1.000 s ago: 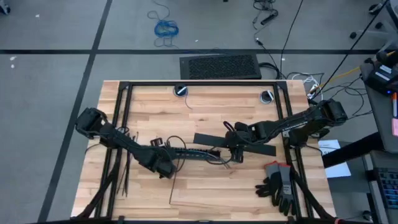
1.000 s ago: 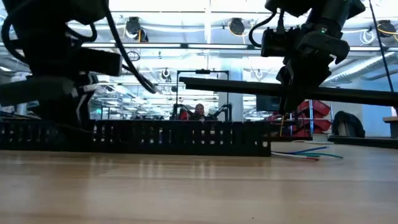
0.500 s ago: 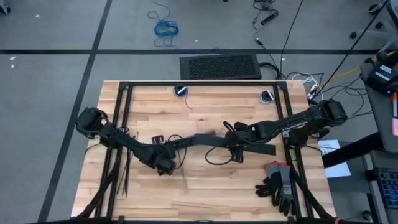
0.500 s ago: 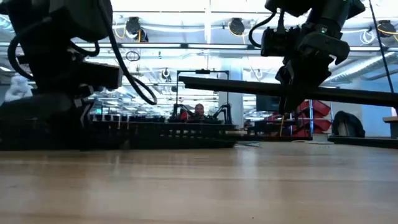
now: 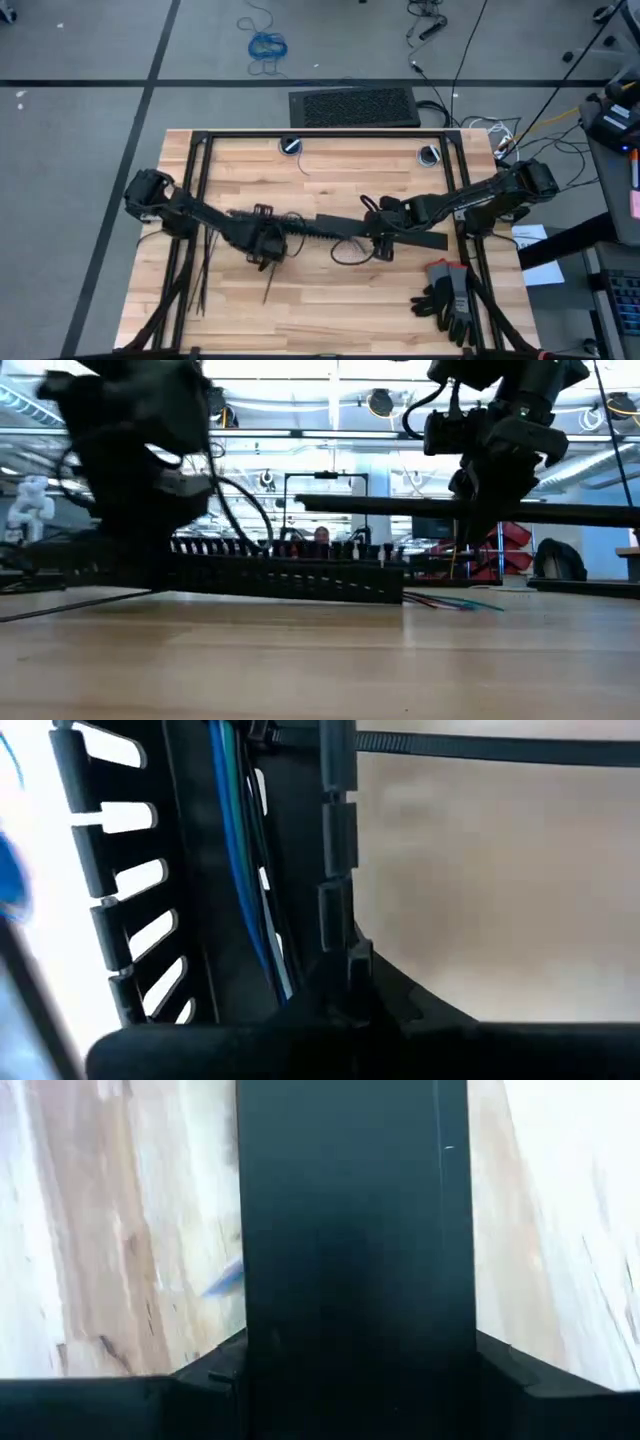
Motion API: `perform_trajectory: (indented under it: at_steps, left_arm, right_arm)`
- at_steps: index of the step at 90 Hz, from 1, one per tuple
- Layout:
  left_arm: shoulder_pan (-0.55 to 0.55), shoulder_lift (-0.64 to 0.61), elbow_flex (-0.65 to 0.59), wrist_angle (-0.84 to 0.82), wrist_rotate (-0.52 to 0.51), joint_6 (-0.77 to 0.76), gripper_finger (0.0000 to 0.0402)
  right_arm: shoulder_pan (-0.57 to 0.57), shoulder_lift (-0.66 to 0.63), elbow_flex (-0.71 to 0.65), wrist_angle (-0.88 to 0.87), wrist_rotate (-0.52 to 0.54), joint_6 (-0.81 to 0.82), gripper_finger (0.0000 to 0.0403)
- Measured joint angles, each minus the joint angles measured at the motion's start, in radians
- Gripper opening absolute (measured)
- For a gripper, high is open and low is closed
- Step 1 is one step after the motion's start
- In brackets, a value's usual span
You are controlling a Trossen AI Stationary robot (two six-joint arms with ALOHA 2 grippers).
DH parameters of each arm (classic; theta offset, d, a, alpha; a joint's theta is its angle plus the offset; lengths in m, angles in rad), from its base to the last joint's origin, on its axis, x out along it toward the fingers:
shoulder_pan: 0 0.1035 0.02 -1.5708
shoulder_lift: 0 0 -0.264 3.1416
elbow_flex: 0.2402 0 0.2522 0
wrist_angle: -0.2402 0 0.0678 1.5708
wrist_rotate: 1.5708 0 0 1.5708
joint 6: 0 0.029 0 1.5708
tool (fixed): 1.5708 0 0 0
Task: Ziptie cables
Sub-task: Close the cable duct
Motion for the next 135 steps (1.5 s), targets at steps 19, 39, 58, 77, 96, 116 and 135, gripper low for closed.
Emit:
perform_trajectory:
  at_steps: [19,39,58,77,96,116,135]
  left_arm:
    - [0.041,-0.003,0.004,0.063,0.103,0.064,0.0056]
    - [0.042,-0.016,0.006,0.009,0.14,0.053,0.0161]
    - [0.016,-0.08,0.014,-0.126,0.204,-0.033,0.0233]
    - [-0.02,-0.25,0.018,-0.093,0.095,-0.121,0.0247]
    - [0.013,-0.389,-0.05,0.295,0.07,0.055,0.0248]
    - [0.119,-0.35,-0.119,0.534,0.153,0.183,0.027]
    - [0.188,-0.27,-0.123,0.724,0.229,0.223,0.0292]
  right_arm:
    - [0.002,0.0,0.0,-0.085,0.0,0.011,0.0208]
    - [-0.022,0.0,0.0,-0.112,0.052,-0.048,0.0208]
    - [-0.07,0.0,0.0,-0.106,0.13,-0.161,0.0208]
    - [-0.126,0.0,0.0,-0.109,0.127,-0.248,0.0208]
    - [-0.137,0.0,0.0,-0.134,0.123,-0.379,0.0208]
    - [-0.178,0.0,-0.001,-0.182,0.12,-0.447,0.0208]
    - [-0.23,-0.01,-0.001,-0.2,0.101,-0.51,0.0208]
